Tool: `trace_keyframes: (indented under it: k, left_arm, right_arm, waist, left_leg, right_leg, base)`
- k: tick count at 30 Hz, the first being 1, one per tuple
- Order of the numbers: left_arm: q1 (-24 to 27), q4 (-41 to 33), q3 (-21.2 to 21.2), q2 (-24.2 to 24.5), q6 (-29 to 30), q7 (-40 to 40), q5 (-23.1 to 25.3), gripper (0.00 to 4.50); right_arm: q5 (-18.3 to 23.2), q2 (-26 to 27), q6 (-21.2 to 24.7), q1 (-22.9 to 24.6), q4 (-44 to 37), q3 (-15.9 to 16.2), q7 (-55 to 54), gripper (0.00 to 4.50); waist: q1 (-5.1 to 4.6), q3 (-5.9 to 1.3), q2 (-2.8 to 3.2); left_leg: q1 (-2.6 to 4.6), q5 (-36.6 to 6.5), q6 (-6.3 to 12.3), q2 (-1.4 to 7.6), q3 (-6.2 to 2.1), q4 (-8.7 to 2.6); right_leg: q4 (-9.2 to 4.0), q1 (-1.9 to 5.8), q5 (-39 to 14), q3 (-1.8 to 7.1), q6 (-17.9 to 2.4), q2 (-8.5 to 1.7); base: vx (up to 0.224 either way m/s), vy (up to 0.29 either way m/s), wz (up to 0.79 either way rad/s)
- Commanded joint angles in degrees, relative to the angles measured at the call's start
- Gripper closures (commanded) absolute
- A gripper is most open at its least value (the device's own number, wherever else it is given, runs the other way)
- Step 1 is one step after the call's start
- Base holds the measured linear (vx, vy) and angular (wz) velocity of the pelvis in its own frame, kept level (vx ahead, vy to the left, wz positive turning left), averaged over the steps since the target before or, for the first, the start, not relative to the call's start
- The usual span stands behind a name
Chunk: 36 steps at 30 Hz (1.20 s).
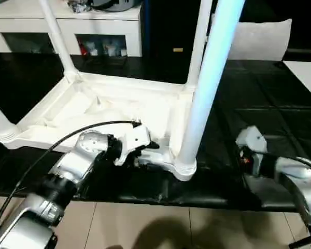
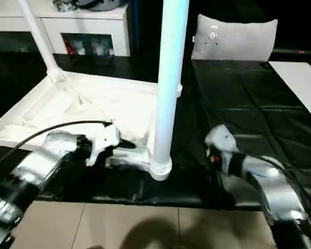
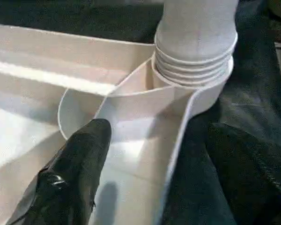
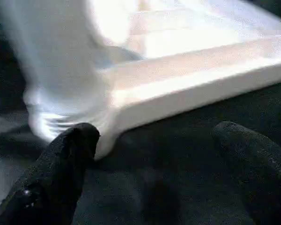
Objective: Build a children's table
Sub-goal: Rotate table base, then rotate leg to tighten
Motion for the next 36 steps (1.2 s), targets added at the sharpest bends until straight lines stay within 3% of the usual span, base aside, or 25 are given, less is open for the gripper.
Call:
trace_keyframes:
  k: [1, 9, 10, 18, 19, 27, 29, 36]
  left_arm:
    - [-2.30, 4.39, -1.07, -0.78, -2.87, -1.46, 1.76, 1.25]
    - [-6.44, 14.33, -0.54, -3.62, -6.89, -6.32, 1.99, 1.75]
    - [-7.31, 16.25, -0.68, -3.92, -7.79, -6.90, 2.18, 2.03]
    - [-9.51, 23.13, 0.35, -6.31, -12.21, -6.74, 3.54, 2.53]
    - [-9.51, 23.55, 0.54, -6.64, -12.23, -6.94, 3.38, 2.82]
    - [-10.83, 27.64, 0.49, -7.49, -14.14, -8.06, 4.35, 3.46]
    - [-11.13, 28.57, 0.33, -7.52, -14.70, -8.16, 5.02, 3.81]
    - [-11.78, 30.50, -0.21, -7.32, -16.12, -8.71, 6.70, 4.22]
  right_arm:
    - [3.35, -1.19, 2.90, 0.99, -4.20, 0.50, 3.48, 0.00]
    - [7.27, -2.66, 7.75, 2.52, -8.94, 0.36, 6.93, 0.00]
    - [7.58, -2.89, 8.40, 2.55, -9.43, 0.34, 7.08, 0.00]
    - [8.87, -3.11, 10.54, 3.18, -11.20, 0.41, 7.04, 0.00]
    - [8.99, -3.08, 10.69, 3.26, -11.29, 0.46, 7.09, 0.00]
    - [9.43, -2.88, 11.48, 3.08, -11.79, 0.42, 6.99, 0.00]
    - [9.56, -2.86, 11.60, 3.07, -11.95, 0.41, 6.97, 0.00]
    - [9.52, -2.21, 11.63, 2.30, -11.91, 0.97, 7.05, 0.00]
  waist:
    - [0.58, -3.62, -0.55]
    - [1.51, -3.63, -0.76]
    - [1.83, -3.67, -0.72]
    - [2.61, -3.77, -0.83]
    - [2.74, -3.76, -0.83]
    - [2.89, -3.59, -0.82]
    - [2.97, -3.54, -0.85]
    - [2.90, -3.53, -0.82]
  left_leg:
    - [-0.44, -11.54, 4.11, 1.15, -0.23, -3.82]
    - [-0.26, -11.20, 3.96, 1.26, -0.20, -3.78]
    - [-0.25, -11.05, 3.81, 1.28, -0.19, -3.81]
    - [-0.34, -10.13, 3.67, 1.34, -0.21, -3.76]
    - [-0.35, -10.05, 3.60, 1.37, -0.26, -3.79]
    - [-0.21, -11.38, 3.23, 1.38, -0.32, -3.98]
    - [-0.24, -11.41, 3.23, 1.27, -0.29, -3.94]
    - [-0.34, -11.44, 3.13, 1.41, -0.43, -4.09]
  right_leg:
    - [-5.12, 3.38, -18.58, 2.20, -8.95, -3.02]
    - [-5.33, 3.32, -20.95, 2.23, -8.41, -3.33]
    - [-5.37, 3.24, -21.08, 2.22, -8.29, -3.36]
    - [-5.10, 3.48, -18.43, 2.23, -8.69, -3.48]
    - [-5.10, 3.49, -18.62, 2.21, -8.63, -3.53]
    - [-5.61, 3.33, -22.19, 2.13, -7.46, -3.60]
    - [-5.75, 3.30, -22.95, 2.13, -6.97, -3.58]
    - [-5.64, 3.38, -22.80, 2.10, -7.06, -3.69]
  base:
    - [0.000, 0.000, 0.00]
    - [0.000, 0.000, 0.00]
    - [0.000, 0.000, 0.00]
    - [0.000, 0.000, 0.00]
    - [0.000, 0.000, 0.00]
    - [0.000, 0.000, 0.00]
    - [0.000, 0.000, 0.00]
    - [0.000, 0.000, 0.00]
